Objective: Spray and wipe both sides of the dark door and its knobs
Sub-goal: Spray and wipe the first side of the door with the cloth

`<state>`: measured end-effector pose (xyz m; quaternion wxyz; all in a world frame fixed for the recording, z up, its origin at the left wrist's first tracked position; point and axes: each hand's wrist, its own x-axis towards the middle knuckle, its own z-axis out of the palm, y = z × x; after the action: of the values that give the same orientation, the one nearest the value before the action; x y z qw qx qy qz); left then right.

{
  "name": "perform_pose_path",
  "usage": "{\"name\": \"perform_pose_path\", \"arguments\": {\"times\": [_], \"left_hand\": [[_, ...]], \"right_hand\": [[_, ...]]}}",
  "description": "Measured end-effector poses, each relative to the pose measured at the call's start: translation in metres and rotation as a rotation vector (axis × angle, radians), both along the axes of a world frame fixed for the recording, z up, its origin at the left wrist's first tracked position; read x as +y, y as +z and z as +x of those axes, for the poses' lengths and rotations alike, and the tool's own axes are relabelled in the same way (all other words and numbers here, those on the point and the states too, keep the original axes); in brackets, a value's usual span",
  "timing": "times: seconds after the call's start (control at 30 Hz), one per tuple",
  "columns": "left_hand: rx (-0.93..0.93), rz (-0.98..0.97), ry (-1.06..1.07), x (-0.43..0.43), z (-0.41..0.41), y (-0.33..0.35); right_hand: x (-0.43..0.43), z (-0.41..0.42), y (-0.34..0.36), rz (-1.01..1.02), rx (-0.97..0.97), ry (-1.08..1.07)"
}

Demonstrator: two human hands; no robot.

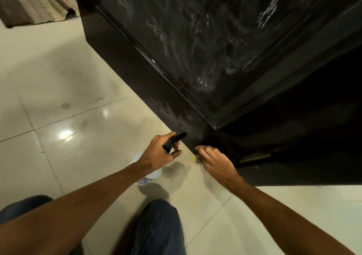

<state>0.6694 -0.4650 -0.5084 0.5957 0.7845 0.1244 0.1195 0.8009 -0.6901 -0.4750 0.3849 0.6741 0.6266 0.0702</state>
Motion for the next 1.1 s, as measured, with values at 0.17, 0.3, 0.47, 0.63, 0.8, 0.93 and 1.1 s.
{"name": "perform_pose_path", "arguments": {"times": [0.17, 0.3, 0.47, 0.63, 0.8, 0.93, 1.1], "left_hand": [[-0.009, 0.024, 0.077, 0.020, -0.004, -0.009], [-0.043, -0.045, 0.079, 0.023, -0.004, -0.008], [-0.034, -0.068, 0.108, 0.039, 0.000, -0.009], [-0.076, -0.078, 0.126, 0.031, 0.001, -0.016], [-0.082, -0.065, 0.130, 0.046, 0.008, -0.004], [-0.038, -0.043, 0.172, 0.059, 0.002, -0.014], [-0.073, -0.101, 0.195, 0.067, -0.005, -0.008]], "right_hand": [[0.034, 0.008, 0.003, 0.097, -0.035, 0.028], [-0.011, -0.004, -0.035, -0.205, 0.078, 0.091], [0.031, 0.003, -0.015, -0.099, 0.033, 0.108], [0.059, 0.005, -0.027, 0.008, 0.031, 0.070], [0.068, 0.008, -0.020, -0.082, 0.024, 0.136], [0.127, 0.018, -0.001, 0.227, -0.041, 0.075], [0.083, 0.002, -0.033, -0.216, 0.064, 0.085]]}}
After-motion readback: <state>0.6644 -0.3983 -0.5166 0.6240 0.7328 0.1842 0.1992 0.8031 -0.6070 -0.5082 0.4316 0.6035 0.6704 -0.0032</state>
